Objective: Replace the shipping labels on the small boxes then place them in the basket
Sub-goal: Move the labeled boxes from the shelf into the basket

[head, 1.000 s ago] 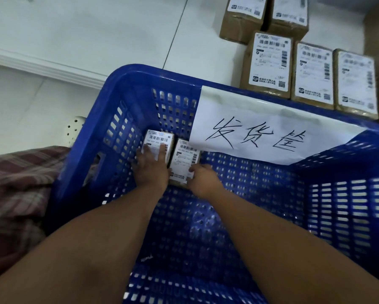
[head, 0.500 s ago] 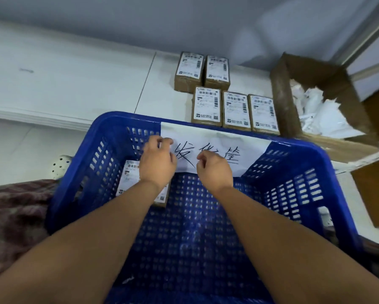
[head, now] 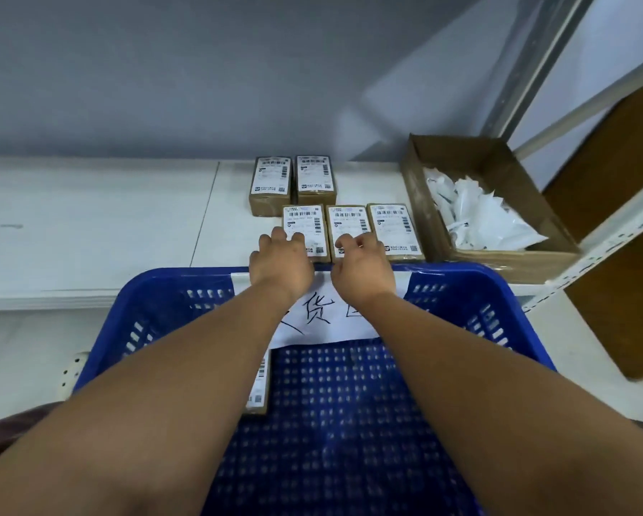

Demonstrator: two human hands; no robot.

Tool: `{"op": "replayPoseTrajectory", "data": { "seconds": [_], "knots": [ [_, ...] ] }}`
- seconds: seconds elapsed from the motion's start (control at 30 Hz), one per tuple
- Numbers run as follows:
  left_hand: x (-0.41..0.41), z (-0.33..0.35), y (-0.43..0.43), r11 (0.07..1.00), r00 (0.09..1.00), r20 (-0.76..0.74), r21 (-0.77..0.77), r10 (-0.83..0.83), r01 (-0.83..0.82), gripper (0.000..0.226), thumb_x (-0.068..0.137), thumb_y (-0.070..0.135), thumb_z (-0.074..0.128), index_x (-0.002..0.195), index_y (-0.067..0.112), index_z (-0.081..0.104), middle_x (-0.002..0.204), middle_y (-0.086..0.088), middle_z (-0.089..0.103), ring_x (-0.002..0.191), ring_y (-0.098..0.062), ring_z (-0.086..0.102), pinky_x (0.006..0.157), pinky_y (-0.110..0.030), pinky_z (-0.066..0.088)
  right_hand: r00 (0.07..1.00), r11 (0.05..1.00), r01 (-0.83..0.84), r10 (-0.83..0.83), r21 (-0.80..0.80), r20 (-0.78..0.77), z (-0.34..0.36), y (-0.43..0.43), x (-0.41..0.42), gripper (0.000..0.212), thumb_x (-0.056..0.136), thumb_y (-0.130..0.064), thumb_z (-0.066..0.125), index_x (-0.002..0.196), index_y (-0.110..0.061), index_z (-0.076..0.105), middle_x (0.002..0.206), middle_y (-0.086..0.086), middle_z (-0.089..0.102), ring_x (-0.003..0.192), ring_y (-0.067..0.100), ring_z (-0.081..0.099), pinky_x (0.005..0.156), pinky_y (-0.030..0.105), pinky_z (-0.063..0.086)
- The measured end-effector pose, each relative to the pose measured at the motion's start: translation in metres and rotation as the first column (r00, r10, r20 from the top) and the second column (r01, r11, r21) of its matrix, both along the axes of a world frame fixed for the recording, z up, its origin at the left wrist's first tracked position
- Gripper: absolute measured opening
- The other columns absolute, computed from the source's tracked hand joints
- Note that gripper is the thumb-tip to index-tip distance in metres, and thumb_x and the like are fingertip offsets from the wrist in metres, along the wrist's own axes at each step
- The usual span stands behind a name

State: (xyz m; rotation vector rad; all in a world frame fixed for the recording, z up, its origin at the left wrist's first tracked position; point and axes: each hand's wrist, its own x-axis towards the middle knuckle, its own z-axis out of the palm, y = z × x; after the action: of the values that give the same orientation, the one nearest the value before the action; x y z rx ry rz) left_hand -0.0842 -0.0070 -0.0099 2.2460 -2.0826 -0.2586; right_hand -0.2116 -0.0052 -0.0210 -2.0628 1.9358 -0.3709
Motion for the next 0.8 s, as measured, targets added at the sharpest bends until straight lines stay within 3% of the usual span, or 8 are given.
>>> {"op": "replayPoseTrajectory", "data": {
  "seconds": [0.13, 0.27, 0.37, 0.53, 0.63, 0.8],
  "knots": [
    [-0.006, -0.005, -0.028, 0.999, 1.000, 0.019, 0.038, -0.021, 0.020, 0.040, 0.091, 0.019, 0.046, 0.130, 0.014, 0.046, 0.130, -0.012, 0.040, 0.117, -0.030, 0.039, 0.080, -0.034, 0.036, 0.998, 0.993, 0.058, -0.054, 0.100, -0.040, -0.003, -0.028, -0.004, 0.049, 0.094, -0.015, 0.048, 0.142, -0.018, 0.039, 0.147, 0.012, 0.032, 0.132, 0.030, 0.031, 0.097, 0.040, 0.042],
    [-0.013, -0.012, -0.050, 0.996, 0.996, -0.088, 0.093, 0.005, 0.003, 0.042, 0.094, 0.025, 0.047, 0.134, 0.015, 0.045, 0.134, -0.012, 0.037, 0.122, -0.030, 0.036, 0.088, -0.037, 0.040, 0.993, 0.984, 0.109, -0.102, 0.143, -0.052, -0.011, -0.050, -0.003, 0.052, 0.093, -0.017, 0.050, 0.144, -0.019, 0.037, 0.151, 0.013, 0.027, 0.136, 0.031, 0.027, 0.098, 0.042, 0.041],
    [-0.017, -0.019, -0.064, 0.994, 0.996, -0.085, 0.112, 0.021, -0.012, 0.042, 0.094, 0.029, 0.048, 0.133, 0.015, 0.044, 0.137, -0.011, 0.035, 0.123, -0.031, 0.036, 0.090, -0.037, 0.039, 0.991, 0.975, 0.127, -0.119, 0.183, -0.054, -0.016, -0.062, -0.001, 0.051, 0.094, -0.020, 0.048, 0.144, -0.019, 0.037, 0.150, 0.014, 0.027, 0.136, 0.033, 0.026, 0.098, 0.042, 0.040],
    [-0.024, -0.034, -0.077, 0.979, 0.990, 0.026, 0.147, 0.141, -0.143, 0.056, 0.091, 0.053, 0.044, 0.131, 0.014, 0.045, 0.134, -0.014, 0.040, 0.118, -0.032, 0.041, 0.082, -0.035, 0.036, 0.988, 0.970, 0.154, -0.145, 0.187, -0.061, -0.024, -0.071, 0.000, 0.047, 0.095, -0.031, 0.049, 0.139, -0.017, 0.042, 0.142, 0.016, 0.034, 0.131, 0.033, 0.031, 0.097, 0.041, 0.039],
    [-0.027, -0.044, -0.075, 0.975, 0.984, -0.004, 0.135, 0.181, -0.178, 0.061, 0.091, 0.057, 0.041, 0.133, 0.014, 0.041, 0.144, -0.018, 0.031, 0.118, -0.034, 0.045, 0.076, -0.035, 0.035, 0.987, 0.975, 0.157, -0.148, 0.160, -0.067, -0.027, -0.073, -0.003, 0.047, 0.096, -0.036, 0.049, 0.138, -0.016, 0.042, 0.139, 0.016, 0.038, 0.130, 0.033, 0.032, 0.098, 0.041, 0.039],
    [-0.027, -0.042, -0.080, 0.966, 0.979, -0.043, 0.178, 0.200, -0.190, 0.070, 0.088, 0.059, 0.046, 0.139, 0.012, 0.033, 0.150, -0.021, 0.024, 0.124, -0.035, 0.043, 0.082, -0.037, 0.041, 0.988, 0.978, 0.147, -0.138, 0.149, -0.072, -0.029, -0.074, -0.006, 0.047, 0.097, -0.037, 0.047, 0.139, -0.017, 0.040, 0.140, 0.016, 0.041, 0.131, 0.033, 0.031, 0.101, 0.041, 0.037]
  ]
}}
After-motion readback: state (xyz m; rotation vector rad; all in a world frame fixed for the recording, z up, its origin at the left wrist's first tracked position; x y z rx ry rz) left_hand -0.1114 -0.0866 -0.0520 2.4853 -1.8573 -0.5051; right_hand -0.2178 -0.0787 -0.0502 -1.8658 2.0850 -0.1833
